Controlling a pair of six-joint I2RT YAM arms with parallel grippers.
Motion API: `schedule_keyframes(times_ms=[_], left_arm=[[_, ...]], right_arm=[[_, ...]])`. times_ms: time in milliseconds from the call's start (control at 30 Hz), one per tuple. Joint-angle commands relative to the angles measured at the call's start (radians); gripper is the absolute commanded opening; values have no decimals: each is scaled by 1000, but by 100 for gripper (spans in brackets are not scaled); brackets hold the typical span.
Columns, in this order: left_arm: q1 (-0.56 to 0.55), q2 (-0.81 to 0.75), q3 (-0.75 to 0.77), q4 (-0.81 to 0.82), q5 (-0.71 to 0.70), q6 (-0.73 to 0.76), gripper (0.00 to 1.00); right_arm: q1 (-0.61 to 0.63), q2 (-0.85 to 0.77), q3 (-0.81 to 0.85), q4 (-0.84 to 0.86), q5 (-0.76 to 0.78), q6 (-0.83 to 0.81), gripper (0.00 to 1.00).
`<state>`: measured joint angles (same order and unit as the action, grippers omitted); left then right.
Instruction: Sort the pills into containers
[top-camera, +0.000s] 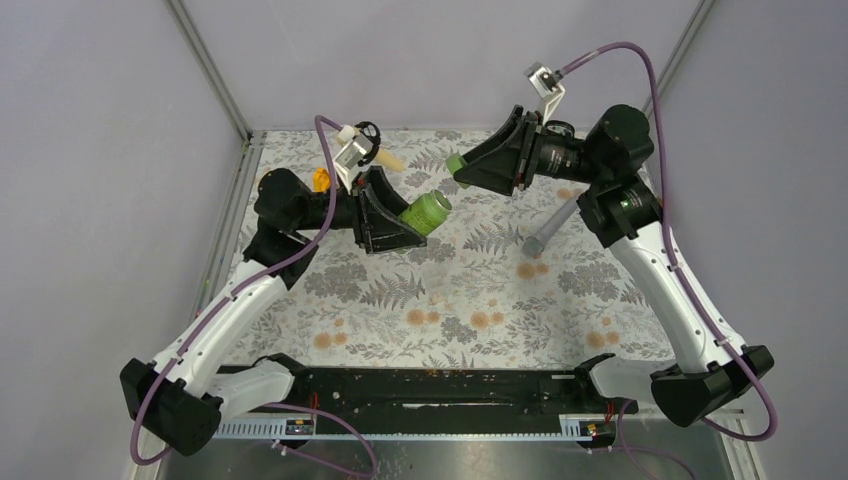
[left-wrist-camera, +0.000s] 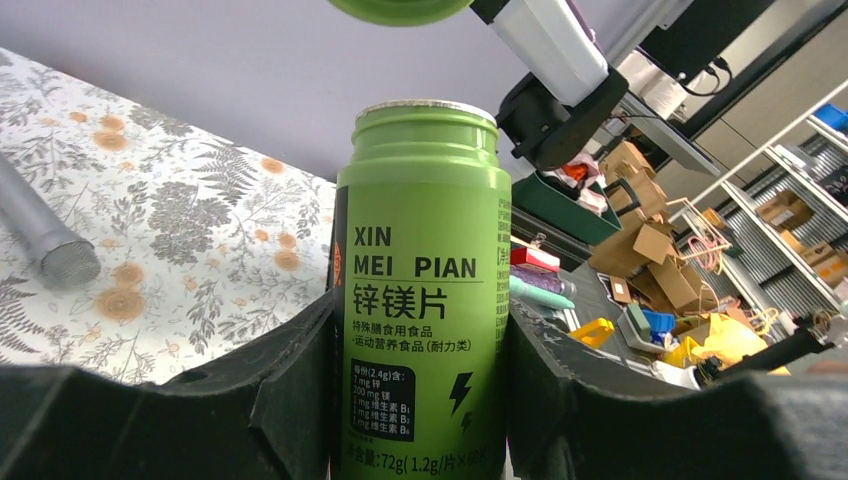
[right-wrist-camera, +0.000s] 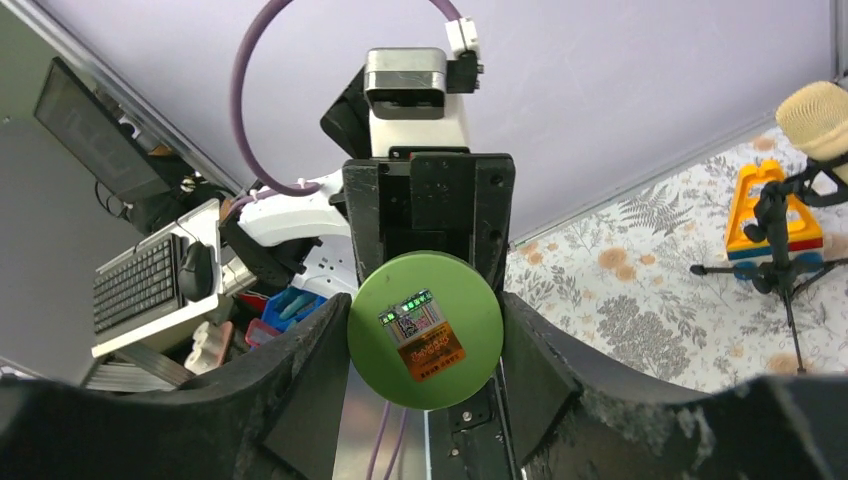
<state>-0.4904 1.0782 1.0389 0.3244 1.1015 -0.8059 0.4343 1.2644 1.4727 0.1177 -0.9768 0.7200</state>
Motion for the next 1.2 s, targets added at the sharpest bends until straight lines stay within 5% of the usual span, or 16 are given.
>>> schedule_keyframes(times_ms=[0,100,233,433,833,1167], left_arm=[[3,-20,1,130,53,-44,0],[3,-46,2,17,2,74,0],[3,-97,5,-299,-185,407,0],[4,-158,-140,-372,-354,593,0],[-2,-188,-434,-262,-511,703,0],[-14,-101,-427,-366,-536,859,0]], right_arm=[[-3,-25,48,34,-7,-63,37],[-5,-38,56,-97,98,-125,38],[-15,-59,33,-341,328,-178,41],[-20,-43,-112,-600,721,-245,42],[41,79,-459,-550,940,-179,39],[168,187,-586,-461,1074,-179,41]])
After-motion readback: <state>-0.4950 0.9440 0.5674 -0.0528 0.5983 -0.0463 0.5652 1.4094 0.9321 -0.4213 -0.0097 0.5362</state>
